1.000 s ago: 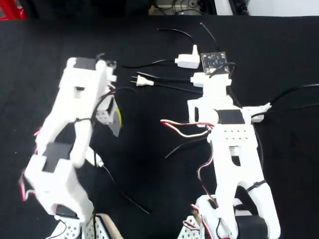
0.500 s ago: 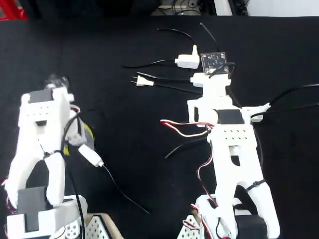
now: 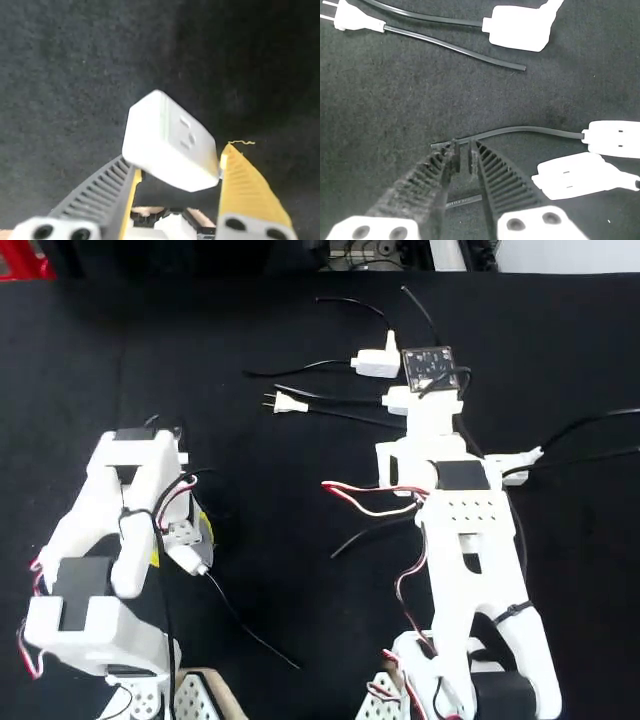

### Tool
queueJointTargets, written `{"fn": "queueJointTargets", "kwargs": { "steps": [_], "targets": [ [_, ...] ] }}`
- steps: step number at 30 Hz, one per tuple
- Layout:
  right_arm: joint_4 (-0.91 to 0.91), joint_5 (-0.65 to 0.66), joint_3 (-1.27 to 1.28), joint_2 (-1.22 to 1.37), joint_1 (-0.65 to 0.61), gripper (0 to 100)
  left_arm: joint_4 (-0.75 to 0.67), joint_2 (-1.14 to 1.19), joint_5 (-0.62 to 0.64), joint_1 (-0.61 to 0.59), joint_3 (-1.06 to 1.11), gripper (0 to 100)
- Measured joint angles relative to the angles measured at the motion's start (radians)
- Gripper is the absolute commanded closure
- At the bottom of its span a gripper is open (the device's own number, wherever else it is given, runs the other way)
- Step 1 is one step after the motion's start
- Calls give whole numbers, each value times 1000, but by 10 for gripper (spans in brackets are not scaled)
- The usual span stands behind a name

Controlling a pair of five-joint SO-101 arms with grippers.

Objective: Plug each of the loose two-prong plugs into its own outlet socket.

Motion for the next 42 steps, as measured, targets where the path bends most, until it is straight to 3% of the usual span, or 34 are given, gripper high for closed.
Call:
{"fn": "queueJointTargets", "kwargs": {
  "steps": [1,4,7,12,18,23,25,29,37,42],
  "targets": [
    [0,0,0,0,0,949,-3,8,6,0,0,983],
    [0,0,0,0,0,949,3,15,15,2,-32,921],
    [0,0,0,0,0,949,57,15,15,0,-112,975],
    [0,0,0,0,0,949,103,21,-17,0,-281,949],
    [0,0,0,0,0,949,112,29,-359,0,-560,948],
    [0,0,0,0,0,949,210,29,-707,29,-707,948],
    [0,0,0,0,0,949,259,29,-832,69,-706,941],
    [0,15,0,0,0,949,270,29,-948,175,-617,854],
    [0,26,0,0,0,949,-26,29,-948,232,-305,730],
    [0,28,0,0,15,949,-75,29,-948,232,-258,662]
  ]
}}
